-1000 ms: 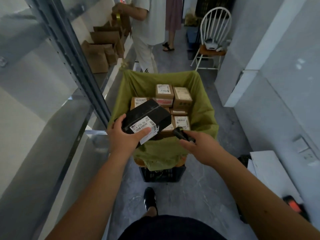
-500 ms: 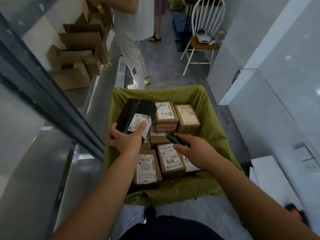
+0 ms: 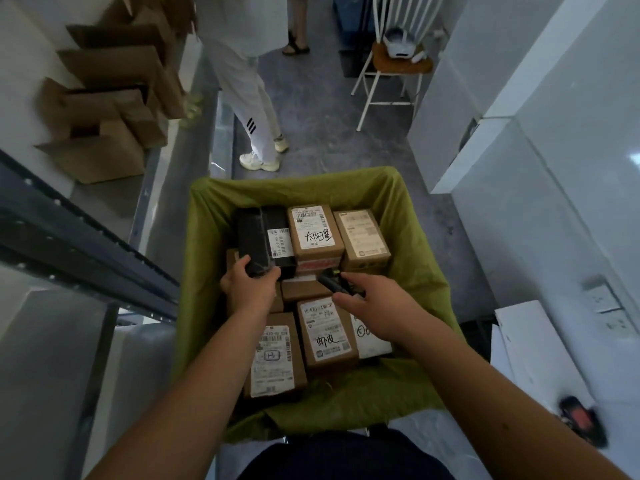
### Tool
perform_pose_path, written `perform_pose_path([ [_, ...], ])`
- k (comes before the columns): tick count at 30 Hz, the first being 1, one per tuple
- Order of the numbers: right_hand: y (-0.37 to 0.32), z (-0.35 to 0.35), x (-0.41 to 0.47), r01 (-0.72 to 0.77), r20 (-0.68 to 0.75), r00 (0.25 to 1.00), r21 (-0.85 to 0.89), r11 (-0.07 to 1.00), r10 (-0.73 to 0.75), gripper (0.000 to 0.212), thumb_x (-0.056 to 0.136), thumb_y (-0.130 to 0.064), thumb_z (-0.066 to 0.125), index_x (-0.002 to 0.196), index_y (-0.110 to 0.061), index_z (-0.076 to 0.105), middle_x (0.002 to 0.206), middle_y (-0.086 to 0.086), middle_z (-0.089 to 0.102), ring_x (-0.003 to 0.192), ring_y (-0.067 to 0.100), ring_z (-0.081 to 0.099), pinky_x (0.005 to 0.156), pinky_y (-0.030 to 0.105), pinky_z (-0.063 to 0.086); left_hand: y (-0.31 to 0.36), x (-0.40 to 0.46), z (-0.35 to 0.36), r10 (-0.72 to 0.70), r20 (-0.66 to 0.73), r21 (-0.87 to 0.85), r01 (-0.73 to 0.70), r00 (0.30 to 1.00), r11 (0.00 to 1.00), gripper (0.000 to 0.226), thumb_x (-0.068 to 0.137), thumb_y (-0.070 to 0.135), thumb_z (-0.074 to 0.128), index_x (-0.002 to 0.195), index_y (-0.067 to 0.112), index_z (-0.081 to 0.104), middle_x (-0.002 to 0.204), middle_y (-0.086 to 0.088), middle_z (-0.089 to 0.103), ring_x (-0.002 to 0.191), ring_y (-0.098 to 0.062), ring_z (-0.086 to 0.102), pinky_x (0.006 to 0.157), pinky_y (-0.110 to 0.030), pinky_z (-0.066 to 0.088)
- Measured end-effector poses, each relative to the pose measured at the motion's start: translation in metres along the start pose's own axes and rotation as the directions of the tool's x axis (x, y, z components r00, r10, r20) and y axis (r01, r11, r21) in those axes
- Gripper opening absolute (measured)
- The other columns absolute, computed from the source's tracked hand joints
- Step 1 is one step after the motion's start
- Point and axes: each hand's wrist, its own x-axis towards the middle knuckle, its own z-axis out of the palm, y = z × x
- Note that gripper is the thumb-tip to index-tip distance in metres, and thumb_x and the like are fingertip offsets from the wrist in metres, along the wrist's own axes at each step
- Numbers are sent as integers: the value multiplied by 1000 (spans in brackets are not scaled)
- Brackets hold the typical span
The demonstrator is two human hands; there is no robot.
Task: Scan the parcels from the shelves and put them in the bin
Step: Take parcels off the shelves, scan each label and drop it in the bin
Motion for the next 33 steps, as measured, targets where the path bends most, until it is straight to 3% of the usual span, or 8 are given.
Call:
perform_pose_path([
  [6, 12, -14, 17, 101, 108, 990, -68, 993, -93, 65, 99, -51, 60, 158, -35, 37, 119, 1, 65, 77, 13, 67, 58, 28, 53, -6, -22, 0, 68, -90, 148, -54, 994, 987, 73, 91, 35, 79, 154, 34, 43, 165, 1, 15, 143, -31, 39, 107, -45, 47],
  [11, 15, -30, 24, 267, 214, 947, -115, 957, -239, 72, 96, -57, 63, 158, -40, 31, 138, 1, 59, 100, 10, 64, 84, 34, 60, -10, -71, -5, 162, -192, 336, -91, 968, 938, 68, 91, 46, 74, 152, 40, 43, 166, 6, 15, 150, -32, 27, 112, -57, 45],
  [13, 14, -34, 23, 339, 283, 909, -74, 938, -306, 70, 93, -55, 68, 154, -35, 40, 139, -4, 59, 99, 4, 57, 81, 23, 53, -9, -95, -8, 188, -222, 409, -84, 957, 909, 65, 93, 48, 71, 151, 39, 43, 167, 2, 16, 151, -30, 25, 119, -54, 37],
  [17, 13, -23, 17, 454, 394, 830, -63, 889, -396, 55, 96, -50, 67, 146, -36, 47, 120, -9, 65, 88, 7, 64, 68, 24, 55, -20, -143, -15, 164, -299, 498, 7, 940, 867, 71, 94, 51, 68, 156, 35, 36, 165, -4, 24, 150, -30, 29, 119, -53, 33],
  [19, 12, -10, 12, 519, 416, 799, -114, 847, -434, 53, 97, -54, 62, 145, -37, 48, 111, -8, 66, 88, 9, 66, 75, 33, 61, -37, -165, -23, 178, -330, 573, 47, 927, 819, 73, 92, 55, 65, 156, 35, 35, 164, -5, 31, 148, -30, 34, 119, -56, 37],
  [23, 4, 10, -3, 682, 510, 702, -280, 676, -497, 67, 98, -65, 51, 158, -40, 33, 129, 5, 59, 110, 24, 60, 92, 40, 54, -70, -212, -42, 178, -425, 621, 143, 887, 771, 74, 93, 58, 58, 157, 34, 32, 164, -6, 36, 147, -30, 37, 122, -54, 32],
  [27, -6, 34, -34, 773, 569, 614, -288, 566, -548, 69, 97, -66, 48, 159, -44, 29, 145, 14, 49, 128, 36, 50, 108, 48, 46, -106, -259, -62, 132, -519, 597, 247, 845, 764, 76, 95, 60, 54, 161, 30, 29, 165, -6, 34, 153, -28, 29, 127, -51, 23],
  [33, -26, 89, -116, 880, 666, 454, -230, 416, -592, 71, 97, -65, 53, 160, -48, 26, 138, 17, 47, 122, 37, 51, 104, 46, 46, -175, -349, -89, -41, -640, 477, 439, 767, 761, 85, 95, 67, 53, 164, 33, 17, 173, -4, 19, 161, -28, 9, 130, -53, 10],
])
